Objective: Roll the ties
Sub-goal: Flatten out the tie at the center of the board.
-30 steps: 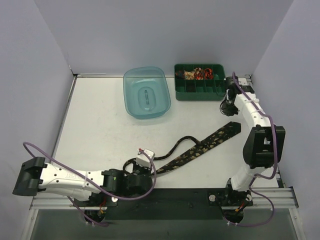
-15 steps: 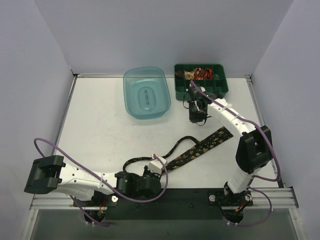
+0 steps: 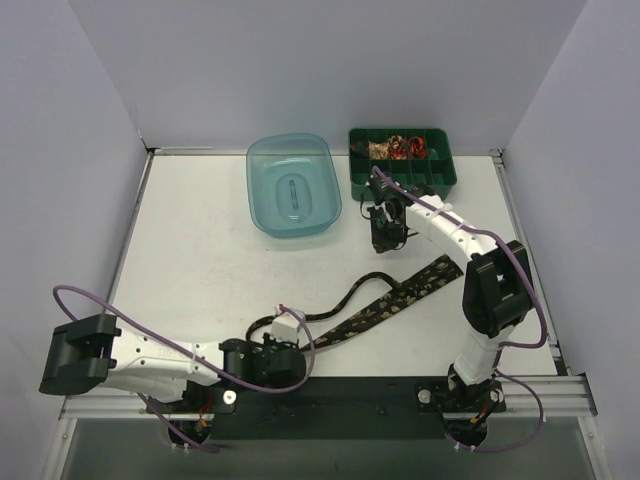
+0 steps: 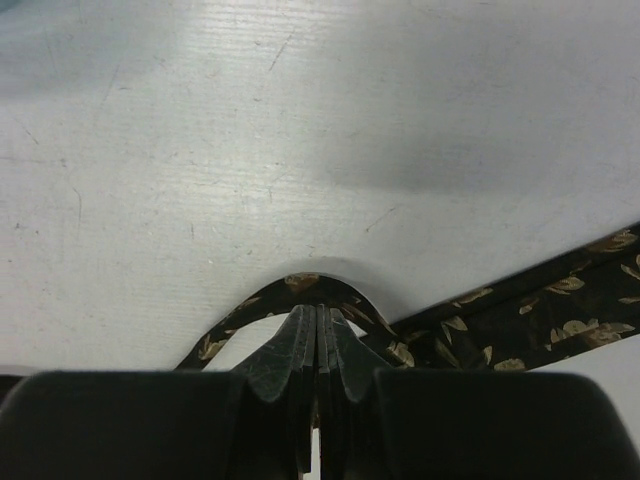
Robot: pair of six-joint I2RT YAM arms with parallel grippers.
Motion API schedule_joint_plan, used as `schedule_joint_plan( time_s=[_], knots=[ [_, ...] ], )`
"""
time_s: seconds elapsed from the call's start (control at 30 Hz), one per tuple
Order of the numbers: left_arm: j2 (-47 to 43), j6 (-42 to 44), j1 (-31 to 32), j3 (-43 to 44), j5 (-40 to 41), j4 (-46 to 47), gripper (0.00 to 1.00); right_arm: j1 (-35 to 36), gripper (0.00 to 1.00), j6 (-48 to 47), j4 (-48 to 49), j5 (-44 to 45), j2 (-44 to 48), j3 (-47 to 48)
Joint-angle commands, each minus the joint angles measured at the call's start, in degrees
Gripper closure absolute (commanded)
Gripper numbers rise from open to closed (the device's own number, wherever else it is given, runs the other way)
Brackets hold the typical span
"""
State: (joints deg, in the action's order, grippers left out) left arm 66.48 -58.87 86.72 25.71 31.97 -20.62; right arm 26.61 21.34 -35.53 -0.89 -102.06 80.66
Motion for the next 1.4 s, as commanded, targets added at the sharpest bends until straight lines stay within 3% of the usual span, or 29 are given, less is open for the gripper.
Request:
schedule_joint_plan(
  time_s=[0.0,0.3,0.57,0.8,1.0,1.03,1.07,1.2,1.33,1.37],
  knots=[
    [-3.4,-6.4,-5.2,-1.5,0.9,-6.7,1.0,0.0,1.0,-0.8,-1.6,-2.0,-0.9,3.2],
    [-4.0,-1.7,-19.9,-0.8,3.5,-7.5,1.0,0.0,1.0,-1.4,-1.5,-3.2,-3.1,5.4],
    [-0.6,8.2,-32.8,0.6,1.5,1.9,1.0,1.5,1.0,-2.7,-0.7,-5.9,-5.3,8.2],
    [5.2,12.1,-36.8,4.1,-0.5,5.1,1.0,6.0,1.0,-5.8,0.1,-7.2,-6.0,11.2],
    [-5.6,11.3,-37.4,4.8,-0.6,-0.8,1.0,10.4,1.0,-8.0,2.1,-9.6,-6.7,12.1],
    [-7.7,11.2,-38.5,5.2,-1.0,-2.1,0.97,10.9,1.0,-8.2,2.7,-9.7,-6.8,12.2],
    [-11.5,11.3,-39.2,5.7,-1.7,-4.5,0.86,11.3,1.0,-8.5,3.3,-10.3,-6.9,12.3],
    [-19.4,12.5,-44.0,6.9,-7.7,-7.7,0.59,13.4,0.99,-8.9,5.5,-13.6,-8.6,13.2],
    [-22.2,10.5,-47.1,7.0,-10.9,-10.0,0.52,16.0,0.87,-10.1,6.4,-15.4,-11.8,16.2],
    [-22.7,9.9,-47.7,6.6,-11.3,-10.7,0.52,16.6,0.79,-10.3,6.4,-15.2,-13.0,17.2]
  ],
)
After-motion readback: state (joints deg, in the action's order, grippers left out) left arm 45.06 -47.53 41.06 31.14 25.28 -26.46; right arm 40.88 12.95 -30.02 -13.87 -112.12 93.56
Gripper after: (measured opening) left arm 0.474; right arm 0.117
